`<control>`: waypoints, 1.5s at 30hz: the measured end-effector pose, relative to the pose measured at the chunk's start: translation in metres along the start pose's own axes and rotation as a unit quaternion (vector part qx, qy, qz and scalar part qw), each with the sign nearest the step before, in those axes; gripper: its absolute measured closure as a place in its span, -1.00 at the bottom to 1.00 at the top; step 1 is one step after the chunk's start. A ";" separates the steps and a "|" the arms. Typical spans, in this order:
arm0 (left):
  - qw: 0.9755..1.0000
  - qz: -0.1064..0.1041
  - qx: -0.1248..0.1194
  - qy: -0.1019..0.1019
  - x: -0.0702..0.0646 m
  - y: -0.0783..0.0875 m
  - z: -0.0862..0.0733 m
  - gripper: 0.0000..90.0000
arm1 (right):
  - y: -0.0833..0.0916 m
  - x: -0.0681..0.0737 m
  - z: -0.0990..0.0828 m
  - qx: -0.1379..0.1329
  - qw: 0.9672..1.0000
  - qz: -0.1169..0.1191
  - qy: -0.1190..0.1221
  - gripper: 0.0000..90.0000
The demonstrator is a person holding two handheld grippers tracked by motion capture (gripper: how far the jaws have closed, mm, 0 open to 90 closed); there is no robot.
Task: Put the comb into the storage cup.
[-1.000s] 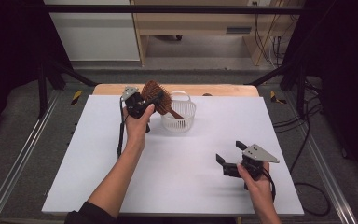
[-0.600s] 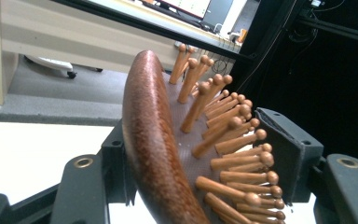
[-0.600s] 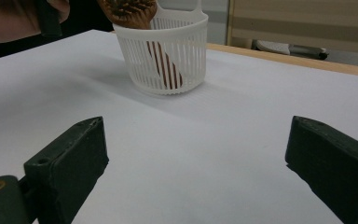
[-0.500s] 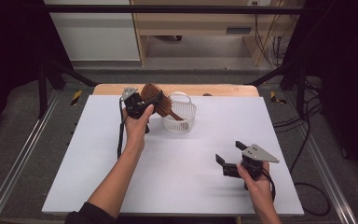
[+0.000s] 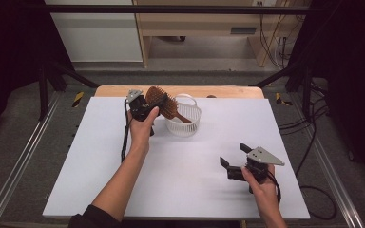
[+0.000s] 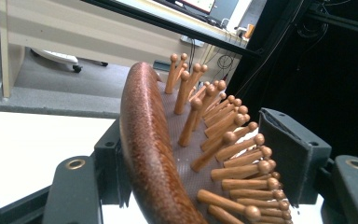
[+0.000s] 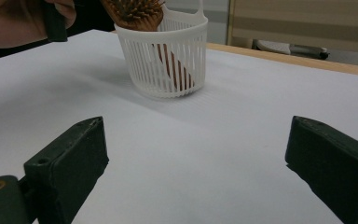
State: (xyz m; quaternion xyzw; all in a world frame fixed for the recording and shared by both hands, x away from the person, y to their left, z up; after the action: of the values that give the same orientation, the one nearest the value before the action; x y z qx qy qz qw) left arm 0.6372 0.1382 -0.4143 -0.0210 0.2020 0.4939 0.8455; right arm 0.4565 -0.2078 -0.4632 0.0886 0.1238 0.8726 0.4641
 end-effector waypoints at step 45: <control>1.000 0.003 -0.006 -0.028 -0.001 0.008 -0.001 -0.89 | 0.000 0.001 0.000 0.001 1.000 0.001 0.000 -0.87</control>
State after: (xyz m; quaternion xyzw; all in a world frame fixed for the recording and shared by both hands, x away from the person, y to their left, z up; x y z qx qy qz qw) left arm 0.6303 0.1413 -0.4133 -0.0115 0.1756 0.4977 0.8493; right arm 0.4565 -0.2071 -0.4635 0.0898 0.1247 0.8727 0.4634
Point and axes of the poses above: each handheld gripper's, and its own axes: y roughly backward along the jaws, z roughly out of its top, x roughly to its left, the point moved 2 cm from there along -y, roughly forward along the jaws, and after that the axes turned 1 degree about y, right-handed, at the moved point
